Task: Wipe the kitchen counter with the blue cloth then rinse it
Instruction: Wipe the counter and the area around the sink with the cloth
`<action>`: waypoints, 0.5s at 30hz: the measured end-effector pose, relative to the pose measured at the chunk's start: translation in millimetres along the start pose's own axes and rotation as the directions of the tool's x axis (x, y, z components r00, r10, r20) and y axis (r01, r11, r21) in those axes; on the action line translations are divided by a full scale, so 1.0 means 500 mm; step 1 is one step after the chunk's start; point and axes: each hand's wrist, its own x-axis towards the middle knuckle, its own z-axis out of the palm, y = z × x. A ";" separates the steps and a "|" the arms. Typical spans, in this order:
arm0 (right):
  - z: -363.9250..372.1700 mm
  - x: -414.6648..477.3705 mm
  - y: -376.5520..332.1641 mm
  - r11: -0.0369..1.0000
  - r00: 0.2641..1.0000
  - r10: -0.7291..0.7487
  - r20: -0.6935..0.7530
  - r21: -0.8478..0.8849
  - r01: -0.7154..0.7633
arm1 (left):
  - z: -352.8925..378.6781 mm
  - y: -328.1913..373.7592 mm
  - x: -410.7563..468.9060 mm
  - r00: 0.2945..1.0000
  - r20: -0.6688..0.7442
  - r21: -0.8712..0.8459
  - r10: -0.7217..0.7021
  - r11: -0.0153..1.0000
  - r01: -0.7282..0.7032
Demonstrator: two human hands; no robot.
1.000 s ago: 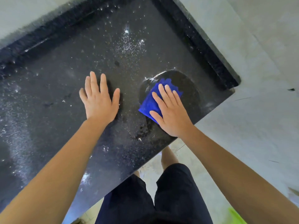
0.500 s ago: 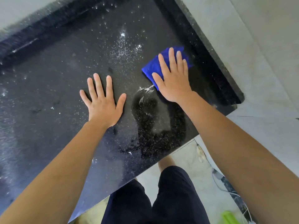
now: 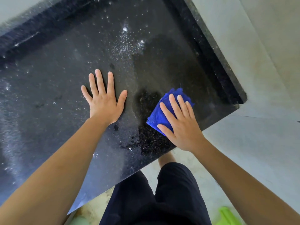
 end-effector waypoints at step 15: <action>-0.117 0.420 -0.046 0.985 0.982 0.170 -0.087 0.032 -0.168 | -0.007 0.001 0.009 1.000 0.001 -0.029 -0.013 0.999 0.013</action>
